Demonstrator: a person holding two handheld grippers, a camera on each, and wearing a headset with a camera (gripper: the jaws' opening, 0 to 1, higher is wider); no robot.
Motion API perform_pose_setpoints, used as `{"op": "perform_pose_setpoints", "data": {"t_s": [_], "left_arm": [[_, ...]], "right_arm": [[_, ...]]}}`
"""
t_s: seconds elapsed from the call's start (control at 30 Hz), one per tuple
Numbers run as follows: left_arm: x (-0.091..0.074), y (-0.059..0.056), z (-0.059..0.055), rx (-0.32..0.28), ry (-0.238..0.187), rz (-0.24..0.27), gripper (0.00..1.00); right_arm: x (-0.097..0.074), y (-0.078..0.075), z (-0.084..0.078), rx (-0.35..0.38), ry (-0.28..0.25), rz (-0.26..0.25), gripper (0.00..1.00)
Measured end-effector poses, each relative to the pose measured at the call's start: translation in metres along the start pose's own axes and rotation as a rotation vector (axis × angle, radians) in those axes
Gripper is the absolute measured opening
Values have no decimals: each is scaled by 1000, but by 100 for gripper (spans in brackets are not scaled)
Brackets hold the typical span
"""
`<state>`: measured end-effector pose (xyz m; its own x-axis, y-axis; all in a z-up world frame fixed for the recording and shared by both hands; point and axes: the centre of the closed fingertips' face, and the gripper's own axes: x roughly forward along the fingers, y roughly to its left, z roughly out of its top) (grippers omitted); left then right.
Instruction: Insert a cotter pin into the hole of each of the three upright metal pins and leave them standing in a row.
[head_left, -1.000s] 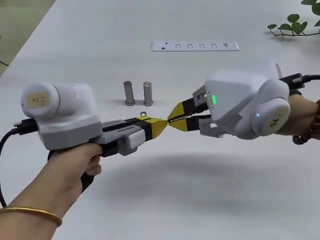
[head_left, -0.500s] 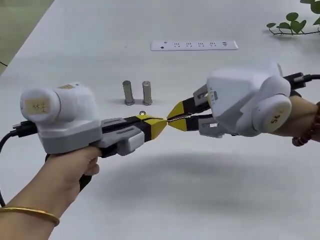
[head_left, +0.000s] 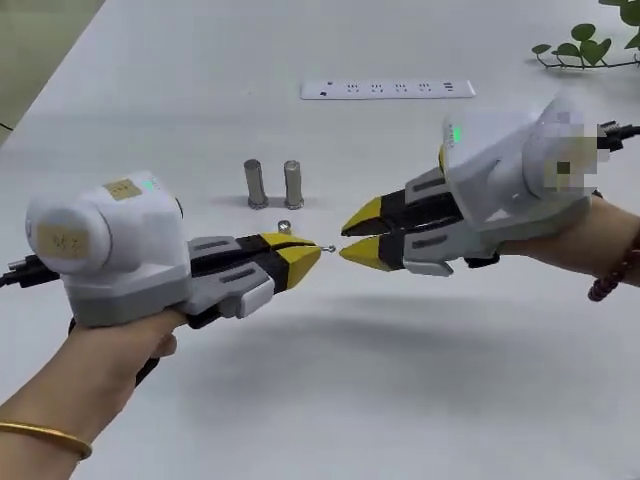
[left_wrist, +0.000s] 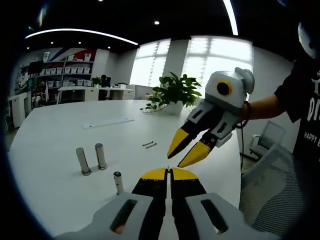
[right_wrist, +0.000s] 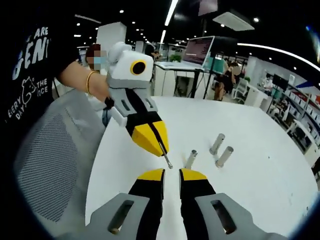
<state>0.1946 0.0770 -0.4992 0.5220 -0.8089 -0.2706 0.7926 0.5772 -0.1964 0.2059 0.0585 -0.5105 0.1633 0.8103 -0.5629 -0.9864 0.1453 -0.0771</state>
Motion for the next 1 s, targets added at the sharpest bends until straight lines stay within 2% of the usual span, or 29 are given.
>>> {"op": "perform_pose_setpoints", "data": {"t_s": [0.17,0.23,0.4,0.73,1.0], "left_arm": [[-1,-3,-1,40,3,-28,0],[-1,-5,0,53,-3,-43,0],[-1,-12,3,72,-15,-88,0],[-1,-28,5,79,-19,-172,0],[-2,-33,3,67,-13,-188,0]], "right_arm": [[-4,6,0,113,-47,40,6],[-5,12,3,169,-71,71,6],[-6,19,4,215,-100,118,6],[-5,35,3,211,-93,174,3],[-5,41,5,188,-89,197,0]]}}
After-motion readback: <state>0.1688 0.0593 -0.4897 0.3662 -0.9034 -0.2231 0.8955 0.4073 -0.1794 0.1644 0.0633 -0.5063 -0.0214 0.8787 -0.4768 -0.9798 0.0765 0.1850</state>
